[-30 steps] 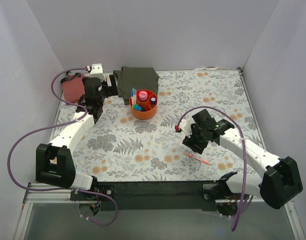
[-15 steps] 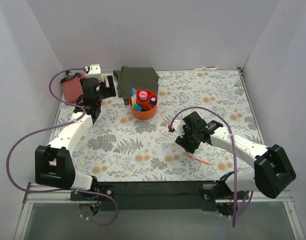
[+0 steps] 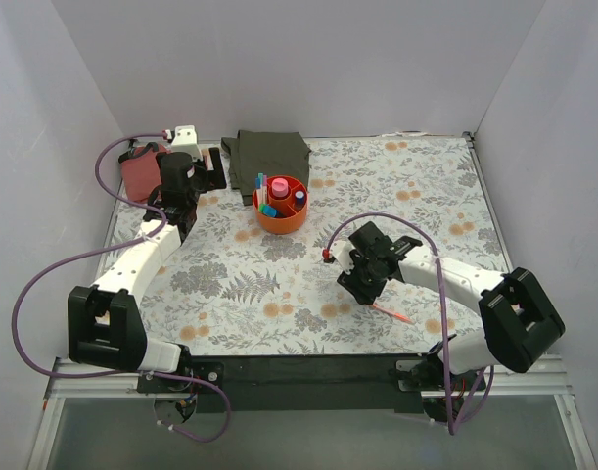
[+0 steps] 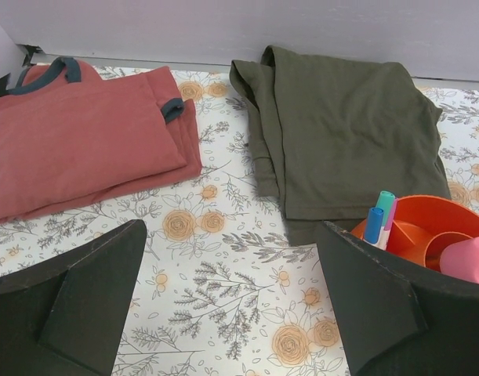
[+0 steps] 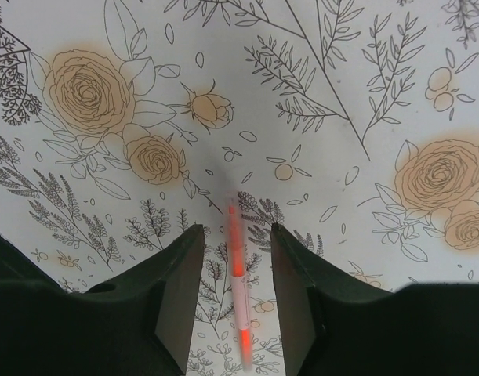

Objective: Sort the stationery into containers
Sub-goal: Pick up the pen from the center of the board.

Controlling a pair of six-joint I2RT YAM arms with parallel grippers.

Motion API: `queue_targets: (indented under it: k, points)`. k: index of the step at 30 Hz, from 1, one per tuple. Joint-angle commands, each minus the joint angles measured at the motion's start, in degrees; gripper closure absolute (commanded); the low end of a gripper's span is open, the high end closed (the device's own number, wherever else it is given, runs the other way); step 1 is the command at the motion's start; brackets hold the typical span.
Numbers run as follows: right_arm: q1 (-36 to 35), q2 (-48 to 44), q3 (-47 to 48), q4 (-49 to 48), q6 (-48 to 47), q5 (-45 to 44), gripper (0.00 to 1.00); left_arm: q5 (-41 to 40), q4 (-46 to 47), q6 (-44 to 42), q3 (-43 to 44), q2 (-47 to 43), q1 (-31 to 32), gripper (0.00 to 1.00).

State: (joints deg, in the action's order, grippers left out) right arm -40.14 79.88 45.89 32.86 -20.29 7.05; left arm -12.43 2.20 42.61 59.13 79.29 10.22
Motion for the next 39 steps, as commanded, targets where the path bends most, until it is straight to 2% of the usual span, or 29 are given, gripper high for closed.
queue_targets:
  k: [1,7,18,20,24,25,26,28,32,36,37,39]
  points:
    - [-0.2,1.42,-0.19,-0.61,0.69,0.95,0.54,0.03,1.84,-0.6,-0.42,-3.17,-0.37,0.1]
    - [-0.2,2.56,-0.19,-0.52,0.34,1.39,0.61,0.03,2.64,-0.34,-1.48,-3.17,-0.55,0.1]
    - [-0.2,7.13,-0.19,-1.13,1.13,-2.74,0.62,-0.14,4.48,-0.77,-2.62,-3.0,-0.9,0.1]
    - [-0.29,7.92,-0.27,-1.22,1.05,-3.27,0.64,-0.14,4.92,-0.6,-3.14,-3.26,-1.08,0.1]
    - [-0.29,8.1,-0.1,-0.87,0.61,-2.48,0.8,-0.41,5.19,-0.6,-4.11,-4.14,-1.25,0.1]
    - [-0.29,7.75,-0.01,-0.52,0.35,-2.22,0.94,-0.41,5.19,-0.69,-4.29,-4.4,-1.34,0.1]
    - [-0.29,6.97,0.25,0.35,0.17,-1.95,0.99,-0.41,4.93,-0.77,-4.38,-4.75,-1.34,0.1]
    - [-0.29,6.17,1.83,2.02,-0.45,-1.6,0.99,0.03,4.48,-1.12,-4.2,-4.93,-1.34,0.1]
    - [-0.03,3.19,8.58,9.39,-4.74,-3.0,0.99,3.01,5.7,-2.79,-3.76,-3.97,-1.78,0.12]
    - [2.78,4.14,22.19,12.75,-9.14,-2.31,0.99,7.49,5.19,-2.18,2.1,1.81,-3.09,0.14]
    - [4.61,4.84,28.06,12.75,-10.98,-1.78,0.99,8.46,4.58,-1.75,3.52,3.23,-3.97,0.15]
    - [6.21,8.44,35.37,12.49,-12.39,-0.38,0.99,9.96,2.99,0.18,6.42,5.69,-5.03,0.17]
